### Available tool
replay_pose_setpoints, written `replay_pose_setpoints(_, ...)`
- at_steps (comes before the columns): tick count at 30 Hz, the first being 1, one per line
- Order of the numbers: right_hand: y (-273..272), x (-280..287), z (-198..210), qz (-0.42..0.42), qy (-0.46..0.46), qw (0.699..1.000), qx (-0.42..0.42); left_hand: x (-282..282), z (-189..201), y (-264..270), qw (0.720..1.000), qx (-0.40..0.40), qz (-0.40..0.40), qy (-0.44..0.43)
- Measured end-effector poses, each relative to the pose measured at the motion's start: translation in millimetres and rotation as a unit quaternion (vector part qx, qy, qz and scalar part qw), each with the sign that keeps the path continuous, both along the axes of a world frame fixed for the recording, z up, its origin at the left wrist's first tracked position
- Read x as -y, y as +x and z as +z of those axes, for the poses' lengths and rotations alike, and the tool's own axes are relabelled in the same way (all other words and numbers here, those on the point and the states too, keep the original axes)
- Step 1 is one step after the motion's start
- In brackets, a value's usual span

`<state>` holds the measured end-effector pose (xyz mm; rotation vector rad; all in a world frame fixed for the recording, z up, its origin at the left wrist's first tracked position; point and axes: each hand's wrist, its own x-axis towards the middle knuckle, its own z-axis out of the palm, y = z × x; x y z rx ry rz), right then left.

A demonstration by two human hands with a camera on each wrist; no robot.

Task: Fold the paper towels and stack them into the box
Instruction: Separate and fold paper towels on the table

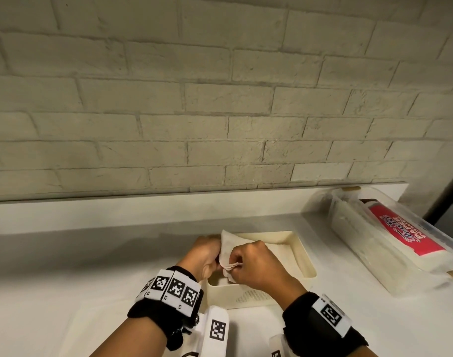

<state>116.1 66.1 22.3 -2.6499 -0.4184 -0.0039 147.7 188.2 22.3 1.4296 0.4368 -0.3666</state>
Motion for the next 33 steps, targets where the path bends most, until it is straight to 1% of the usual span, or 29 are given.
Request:
replay_pose_setpoints(3, 1, -1, -4, 0.005, -0.02, 1.0, -0.008, 2, 3, -3, 0.999, -0.005, -0.01, -0.049)
replay_pose_setpoints(4, 1, 0, -5, 0.007, -0.028, 0.999, -0.015, 2, 2, -3, 0.999, -0.005, -0.027, -0.035)
replay_pose_setpoints(5, 0, 1, -5, 0.01, -0.034, 0.999, -0.024, 3, 0, -3, 0.999, 0.01, -0.043, 0.012)
replay_pose_setpoints(6, 0, 4, -3, 0.009, -0.031, 0.999, -0.034, 3, -3, -4, 0.995, 0.041, -0.053, 0.067)
replay_pose_setpoints(8, 3, 13, 3, -0.005, 0.012, 0.999, -0.047, 3, -7, -6, 0.976, 0.118, -0.075, 0.169)
replay_pose_setpoints(9, 7, 20, 7, -0.017, 0.031, 0.999, -0.038, 3, -7, -7, 0.963, 0.152, -0.089, 0.202)
replay_pose_setpoints(11, 15, 34, 17, -0.041, 0.032, 0.998, -0.024, 4, -5, -8, 0.946, 0.198, -0.109, 0.23)
replay_pose_setpoints(12, 17, 41, 22, -0.051, 0.055, 0.996, -0.05, 5, -3, -9, 0.941, 0.216, -0.12, 0.232)
replay_pose_setpoints(14, 22, 52, 28, -0.05, 0.116, 0.983, -0.134, 6, 1, -11, 0.938, 0.235, -0.129, 0.219)
replay_pose_setpoints(15, 24, 56, 28, -0.045, 0.113, 0.981, -0.153, 7, 4, -12, 0.938, 0.243, -0.126, 0.211)
replay_pose_setpoints(18, 29, 64, 29, -0.043, -0.003, 0.987, -0.157, 4, 7, -14, 0.94, 0.255, -0.105, 0.199)
replay_pose_setpoints(20, 31, 71, 34, -0.04, -0.076, 0.982, -0.169, 2, 6, -13, 0.948, 0.248, -0.082, 0.184)
replay_pose_setpoints(21, 32, 77, 37, -0.041, -0.098, 0.978, -0.18, 1, 5, -13, 0.953, 0.242, -0.067, 0.172)
replay_pose_setpoints(23, 34, 88, 42, -0.056, -0.095, 0.974, -0.197, -1, 4, -13, 0.957, 0.231, -0.033, 0.173)
replay_pose_setpoints(24, 34, 93, 43, -0.07, -0.08, 0.975, -0.194, 0, 4, -14, 0.955, 0.226, -0.021, 0.19)
replay_pose_setpoints(26, 37, 100, 40, -0.111, -0.025, 0.978, -0.177, 1, 4, -15, 0.943, 0.218, -0.029, 0.251)
replay_pose_setpoints(29, 40, 101, 28, -0.171, 0.067, 0.967, -0.179, 8, 3, -16, 0.908, 0.184, -0.089, 0.366)
replay_pose_setpoints(31, 40, 99, 22, -0.206, 0.085, 0.962, -0.157, 13, -1, -14, 0.884, 0.163, -0.12, 0.422)
replay_pose_setpoints(33, 40, 95, 19, -0.225, 0.077, 0.962, -0.136, 17, -6, -14, 0.851, 0.157, -0.152, 0.477)
